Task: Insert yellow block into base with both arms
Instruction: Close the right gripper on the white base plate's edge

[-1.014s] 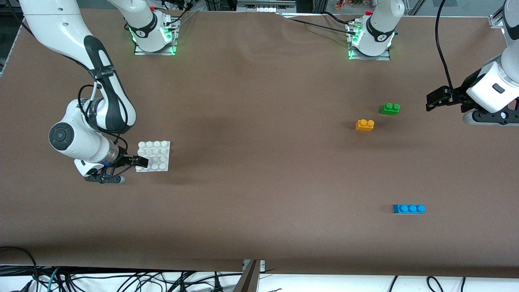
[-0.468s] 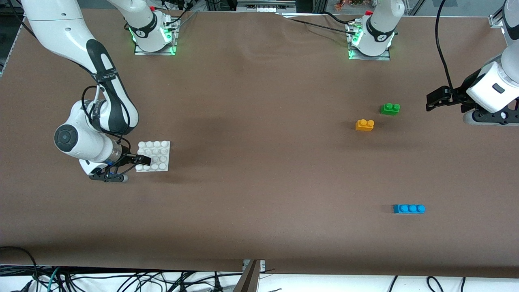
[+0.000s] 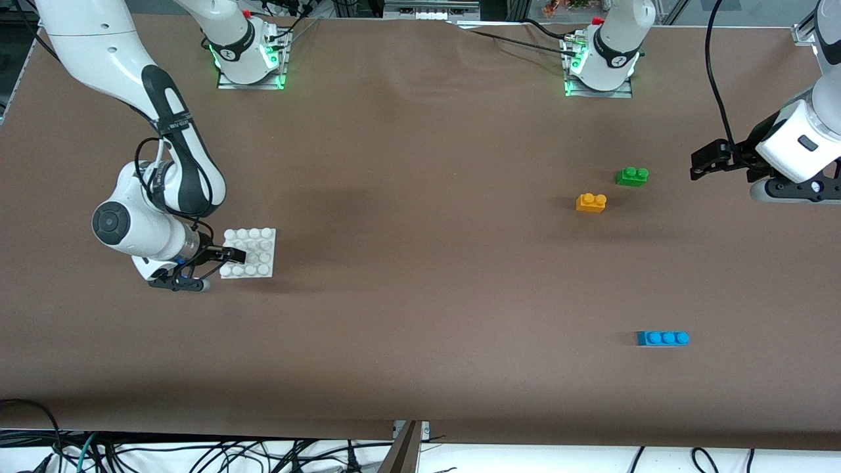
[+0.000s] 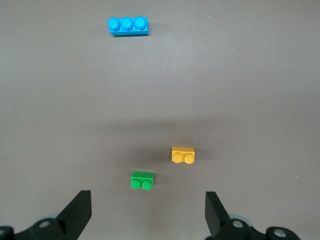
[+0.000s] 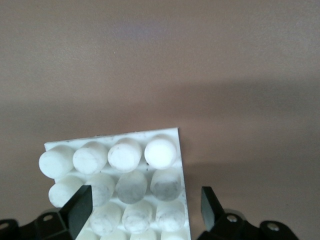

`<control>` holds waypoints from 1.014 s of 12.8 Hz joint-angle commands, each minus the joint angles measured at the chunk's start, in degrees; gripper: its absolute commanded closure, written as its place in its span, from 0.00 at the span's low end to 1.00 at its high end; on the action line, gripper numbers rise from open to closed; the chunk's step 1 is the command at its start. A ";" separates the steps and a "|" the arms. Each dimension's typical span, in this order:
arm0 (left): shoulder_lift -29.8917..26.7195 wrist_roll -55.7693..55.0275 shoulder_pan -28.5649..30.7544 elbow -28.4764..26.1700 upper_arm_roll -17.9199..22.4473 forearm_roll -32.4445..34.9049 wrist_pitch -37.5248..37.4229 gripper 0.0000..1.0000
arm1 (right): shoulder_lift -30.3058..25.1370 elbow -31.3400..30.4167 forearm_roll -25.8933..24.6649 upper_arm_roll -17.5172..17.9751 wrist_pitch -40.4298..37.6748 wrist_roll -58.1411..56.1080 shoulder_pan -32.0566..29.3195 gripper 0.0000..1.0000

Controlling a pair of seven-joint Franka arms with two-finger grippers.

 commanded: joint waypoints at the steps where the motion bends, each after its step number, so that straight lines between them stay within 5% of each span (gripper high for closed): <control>1: 0.67 -0.41 0.15 1.65 -0.02 -1.83 -1.02 0.00 | -0.74 -2.00 1.12 0.37 1.95 -1.51 -0.57 0.05; 13: 0.67 -0.41 0.23 1.65 -0.02 -2.27 -1.02 0.00 | 1.72 -2.27 6.04 0.46 5.03 -5.73 -1.36 0.17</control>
